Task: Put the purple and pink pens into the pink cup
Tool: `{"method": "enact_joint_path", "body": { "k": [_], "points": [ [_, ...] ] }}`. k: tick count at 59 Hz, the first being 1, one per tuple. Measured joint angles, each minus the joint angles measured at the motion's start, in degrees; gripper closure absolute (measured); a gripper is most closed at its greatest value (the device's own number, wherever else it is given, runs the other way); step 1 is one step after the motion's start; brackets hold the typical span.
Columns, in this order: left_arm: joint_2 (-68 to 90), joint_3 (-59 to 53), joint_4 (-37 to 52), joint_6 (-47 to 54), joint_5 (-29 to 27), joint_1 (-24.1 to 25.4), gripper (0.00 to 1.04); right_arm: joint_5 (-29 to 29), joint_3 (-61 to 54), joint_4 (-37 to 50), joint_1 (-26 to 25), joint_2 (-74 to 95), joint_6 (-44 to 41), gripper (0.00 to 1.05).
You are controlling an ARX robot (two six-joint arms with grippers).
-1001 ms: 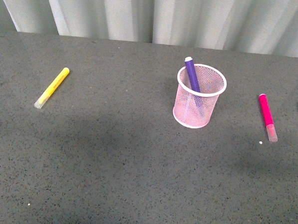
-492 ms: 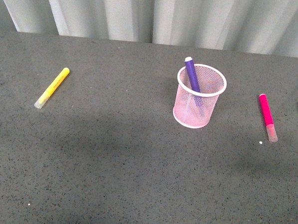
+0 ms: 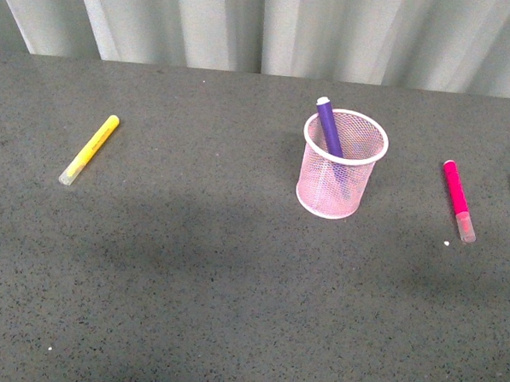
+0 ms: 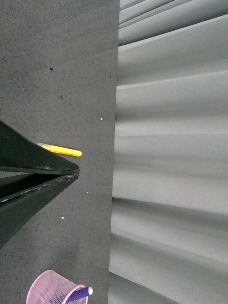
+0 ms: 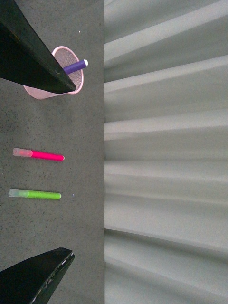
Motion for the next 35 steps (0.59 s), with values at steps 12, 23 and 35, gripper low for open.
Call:
{"method": "enact_joint_path", "body": {
  "k": [12, 23, 35],
  "points": [
    [-3.02, 0.00, -3.02, 0.00, 0.00, 0.00, 1.01, 0.00, 0.00, 0.00, 0.00, 0.00, 0.00, 0.07],
    [-11.41, 0.02, -13.29, 0.02, 0.00, 0.00, 1.01, 0.02, 0.00, 0.00, 0.00, 0.00, 0.00, 0.07],
    [-13.64, 0.02, -14.01, 0.02, -0.07, -0.02, 1.01, 0.00, 0.00, 0.00, 0.00, 0.00, 0.00, 0.07]
  ]
}}
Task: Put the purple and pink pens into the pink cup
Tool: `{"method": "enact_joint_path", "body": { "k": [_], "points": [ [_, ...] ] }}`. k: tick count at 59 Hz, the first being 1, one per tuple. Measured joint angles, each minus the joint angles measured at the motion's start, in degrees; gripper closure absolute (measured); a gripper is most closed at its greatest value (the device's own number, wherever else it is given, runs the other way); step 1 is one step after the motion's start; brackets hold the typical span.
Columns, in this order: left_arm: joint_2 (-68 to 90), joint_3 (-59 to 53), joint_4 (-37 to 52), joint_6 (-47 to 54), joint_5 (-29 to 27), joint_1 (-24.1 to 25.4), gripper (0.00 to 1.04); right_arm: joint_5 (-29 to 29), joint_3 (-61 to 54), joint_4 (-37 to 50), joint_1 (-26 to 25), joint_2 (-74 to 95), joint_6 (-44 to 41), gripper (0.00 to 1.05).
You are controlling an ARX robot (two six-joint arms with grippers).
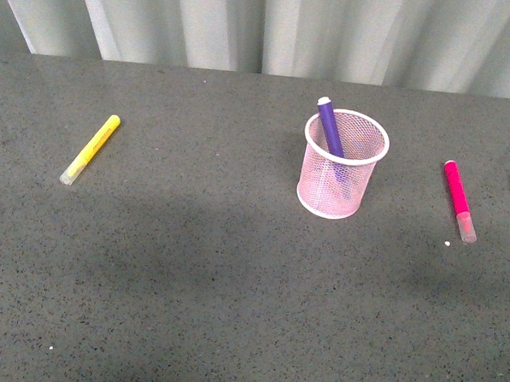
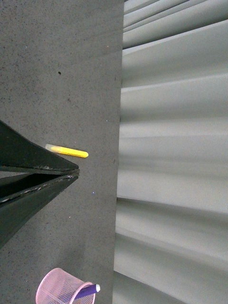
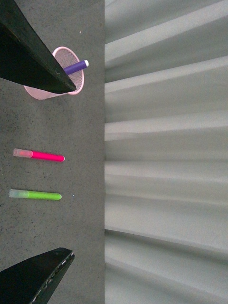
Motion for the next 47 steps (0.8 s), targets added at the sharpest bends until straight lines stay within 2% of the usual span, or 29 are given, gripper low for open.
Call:
{"method": "enact_joint_path", "body": {
  "k": [44, 47],
  "points": [
    [-0.02, 0.00, -0.07, -0.04, 0.02, 0.00, 1.01, 0.00, 0.00, 0.00, 0.00, 0.00, 0.00, 0.07],
    [-0.02, 0.00, -0.07, -0.02, 0.02, 0.00, 0.93, 0.00, 0.00, -0.02, 0.00, 0.00, 0.00, 0.07]
  ]
}}
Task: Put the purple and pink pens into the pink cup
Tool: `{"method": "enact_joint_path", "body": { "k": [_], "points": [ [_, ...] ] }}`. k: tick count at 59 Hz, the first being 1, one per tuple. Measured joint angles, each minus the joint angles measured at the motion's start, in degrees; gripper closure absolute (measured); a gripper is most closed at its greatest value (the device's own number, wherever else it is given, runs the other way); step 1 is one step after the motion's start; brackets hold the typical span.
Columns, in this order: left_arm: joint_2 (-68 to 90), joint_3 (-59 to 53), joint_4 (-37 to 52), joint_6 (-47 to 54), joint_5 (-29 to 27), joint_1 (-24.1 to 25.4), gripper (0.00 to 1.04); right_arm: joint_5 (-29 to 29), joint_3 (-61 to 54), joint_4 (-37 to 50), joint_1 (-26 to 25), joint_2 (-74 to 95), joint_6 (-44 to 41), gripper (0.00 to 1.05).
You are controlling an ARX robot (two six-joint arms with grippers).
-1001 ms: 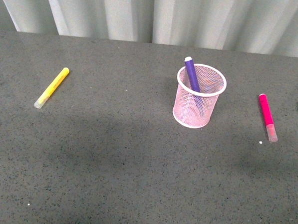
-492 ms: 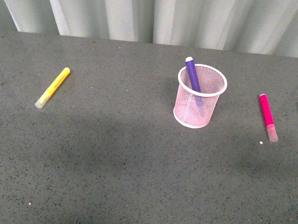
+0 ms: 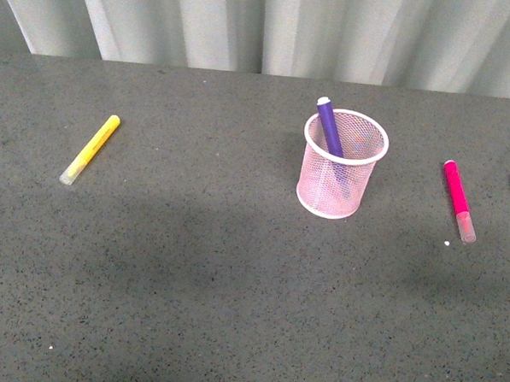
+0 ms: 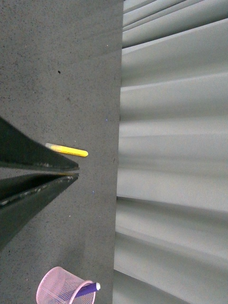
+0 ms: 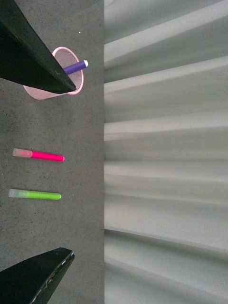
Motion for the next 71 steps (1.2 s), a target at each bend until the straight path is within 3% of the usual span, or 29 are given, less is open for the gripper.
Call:
{"method": "enact_joint_path", "body": {
  "k": [27, 31, 33, 38, 45, 53, 71],
  "points": [
    [0.00, 0.00, 0.00, 0.00, -0.02, 0.00, 0.13, 0.00, 0.00, 0.02, 0.00, 0.00, 0.00, 0.07],
    [0.00, 0.00, 0.00, 0.11, 0.00, 0.02, 0.05, 4.90, 0.09, 0.63, 0.96, 1.25, 3.19, 0.07],
    [0.00, 0.00, 0.00, 0.15, -0.04, 0.00, 0.07, 5.84, 0.31, 2.47, 0.24, 4.09, 7.04, 0.07],
    [0.00, 0.00, 0.00, 0.15, 0.00, 0.00, 0.07, 2.05, 2.12, 8.26, -3.52, 12.00, 10.60, 0.07],
    [0.00, 0.00, 0.00, 0.15, 0.00, 0.00, 0.07, -1.75, 6.47, 14.97, -7.78, 24.20, 12.17, 0.07],
    [0.00, 0.00, 0.00, 0.17, -0.02, 0.00, 0.07, -2.62, 12.20, 22.12, -8.68, 40.76, 10.27, 0.07],
    [0.00, 0.00, 0.00, 0.15, -0.02, 0.00, 0.07, -4.96, 32.30, 14.51, -8.72, 77.35, 1.62, 0.07]
  ]
}}
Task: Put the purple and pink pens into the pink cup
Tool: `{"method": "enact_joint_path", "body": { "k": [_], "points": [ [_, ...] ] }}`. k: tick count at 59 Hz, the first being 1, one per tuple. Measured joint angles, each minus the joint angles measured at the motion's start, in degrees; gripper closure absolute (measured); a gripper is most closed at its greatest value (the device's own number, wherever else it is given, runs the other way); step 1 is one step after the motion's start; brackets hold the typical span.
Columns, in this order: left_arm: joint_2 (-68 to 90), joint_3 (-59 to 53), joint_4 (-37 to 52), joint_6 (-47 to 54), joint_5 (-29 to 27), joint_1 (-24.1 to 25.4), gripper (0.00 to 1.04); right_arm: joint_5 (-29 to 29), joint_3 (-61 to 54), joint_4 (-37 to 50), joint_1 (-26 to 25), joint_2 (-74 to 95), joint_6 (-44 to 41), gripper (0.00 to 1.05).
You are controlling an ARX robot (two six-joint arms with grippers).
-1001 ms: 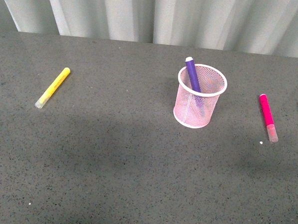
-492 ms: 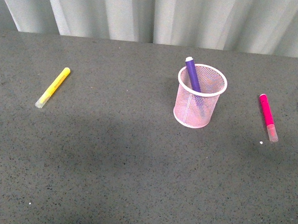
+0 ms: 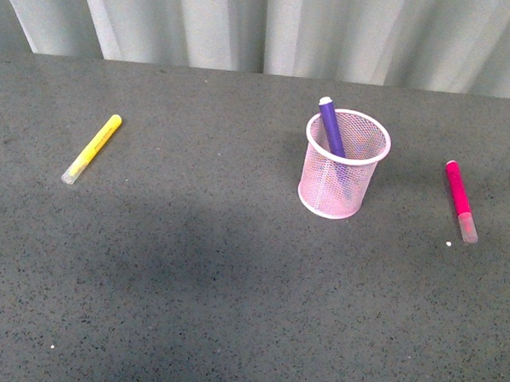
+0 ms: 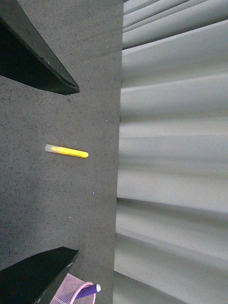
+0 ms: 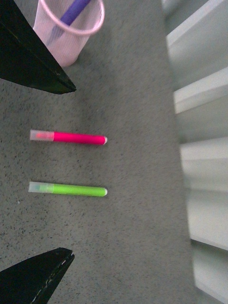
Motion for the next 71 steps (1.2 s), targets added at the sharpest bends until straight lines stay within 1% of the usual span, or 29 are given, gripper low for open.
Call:
{"method": "enact_joint_path", "body": {
  "k": [7, 16, 43, 57, 71],
  "points": [
    [0.00, 0.00, 0.00, 0.00, 0.02, 0.00, 0.07, 2.19, 9.40, -6.10, -0.77, 14.62, -1.57, 0.07],
    [0.00, 0.00, 0.00, 0.00, 0.00, 0.00, 0.07, 2.12, 14.10, -8.94, -0.70, 21.44, -1.57, 0.07],
    [0.00, 0.00, 0.00, 0.02, 0.00, 0.00, 0.07, 2.56, 23.04, -11.61, 1.90, 30.82, 0.17, 0.07],
    [0.00, 0.00, 0.00, 0.00, 0.02, 0.00, 0.07, 2.51, 28.74, -12.59, 4.59, 35.91, 2.19, 0.07],
    [0.00, 0.00, 0.00, 0.00, 0.02, 0.00, 0.07, 2.60, 33.20, -13.00, 8.39, 40.37, 4.72, 0.07]
  ]
}}
